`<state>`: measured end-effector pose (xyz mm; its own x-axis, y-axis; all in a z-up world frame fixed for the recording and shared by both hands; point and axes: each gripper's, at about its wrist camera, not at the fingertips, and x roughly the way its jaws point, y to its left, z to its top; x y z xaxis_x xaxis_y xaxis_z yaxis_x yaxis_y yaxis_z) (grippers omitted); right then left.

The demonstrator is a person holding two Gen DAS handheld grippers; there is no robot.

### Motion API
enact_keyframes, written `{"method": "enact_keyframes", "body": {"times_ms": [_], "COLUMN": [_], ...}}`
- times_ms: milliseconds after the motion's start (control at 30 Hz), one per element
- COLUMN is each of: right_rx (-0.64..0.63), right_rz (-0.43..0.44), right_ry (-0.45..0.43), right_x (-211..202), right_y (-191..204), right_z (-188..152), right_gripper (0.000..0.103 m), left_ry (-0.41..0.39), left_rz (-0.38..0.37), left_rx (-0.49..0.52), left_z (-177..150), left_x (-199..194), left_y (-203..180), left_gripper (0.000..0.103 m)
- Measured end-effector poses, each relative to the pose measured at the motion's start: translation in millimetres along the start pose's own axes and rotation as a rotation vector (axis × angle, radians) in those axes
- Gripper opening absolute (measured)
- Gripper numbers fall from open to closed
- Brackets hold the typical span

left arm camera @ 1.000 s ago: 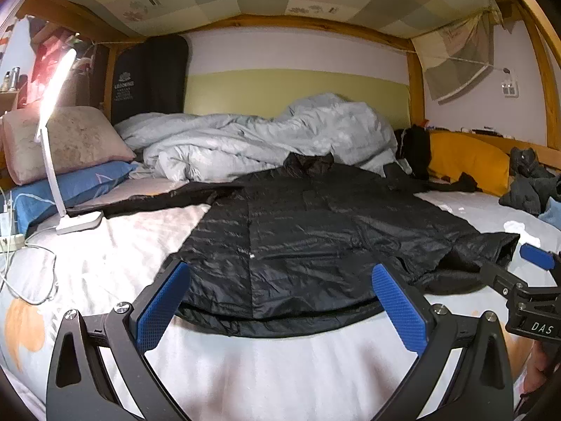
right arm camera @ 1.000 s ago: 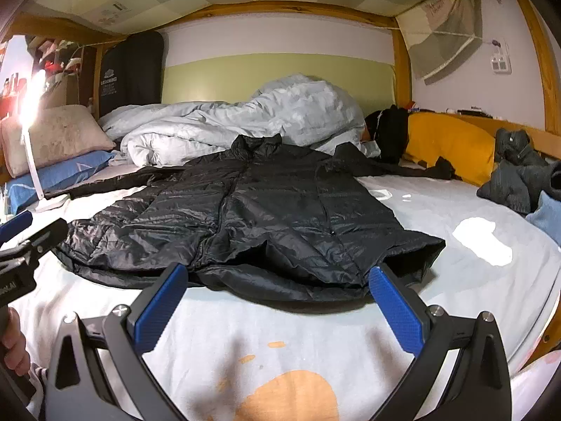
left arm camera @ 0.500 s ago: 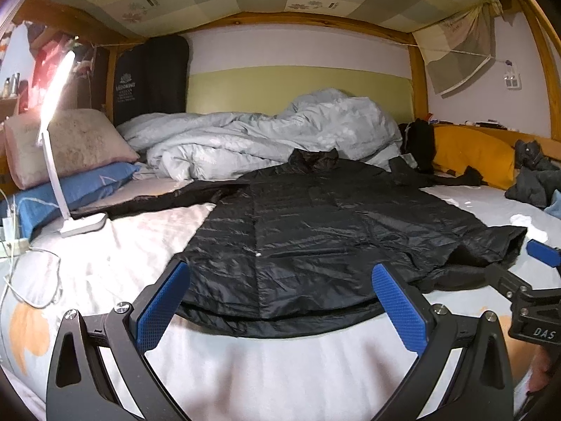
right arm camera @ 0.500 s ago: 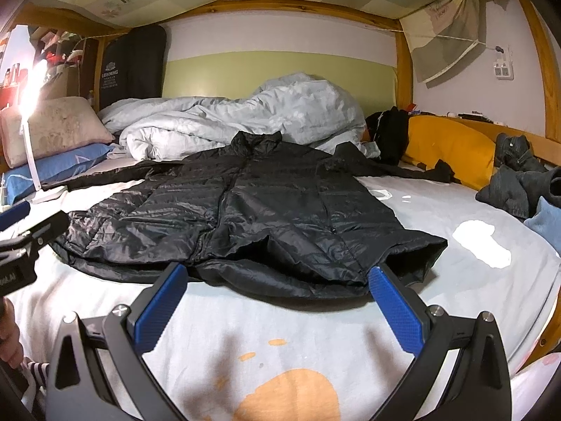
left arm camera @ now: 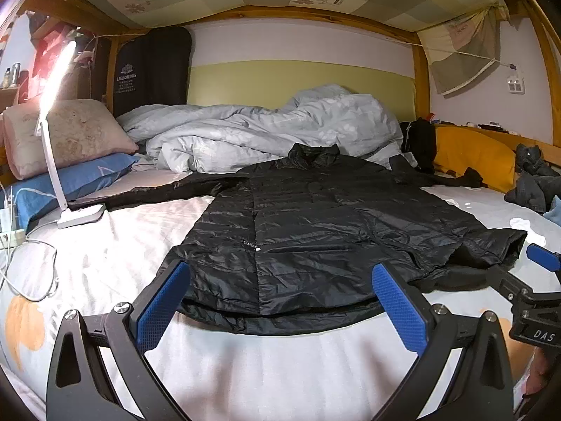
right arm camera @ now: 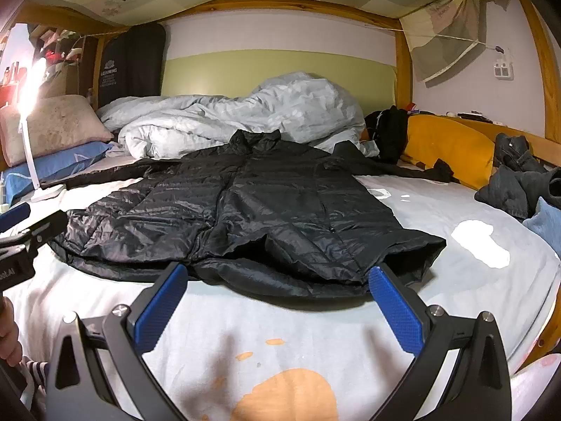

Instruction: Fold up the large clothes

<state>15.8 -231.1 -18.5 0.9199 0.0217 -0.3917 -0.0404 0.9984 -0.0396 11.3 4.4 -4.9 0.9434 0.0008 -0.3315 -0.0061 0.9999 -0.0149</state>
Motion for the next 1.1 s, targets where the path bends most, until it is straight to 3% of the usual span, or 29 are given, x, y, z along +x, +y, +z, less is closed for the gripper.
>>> {"method": "enact_keyframes", "body": {"times_ms": [1100], "right_rx": [0.024], "right_rz": [-0.026], "right_ry": [0.028], "right_x": [5.2], "right_y": [-6.7], "right_z": [-2.7], "right_gripper": [0.103], "left_ry": [-0.009], "left_rz": [0.023], "left_rx": [-0.005], "left_z": [1.0], "left_x": [-2.9], "left_y": [2.4], "left_gripper": [0.103]}}
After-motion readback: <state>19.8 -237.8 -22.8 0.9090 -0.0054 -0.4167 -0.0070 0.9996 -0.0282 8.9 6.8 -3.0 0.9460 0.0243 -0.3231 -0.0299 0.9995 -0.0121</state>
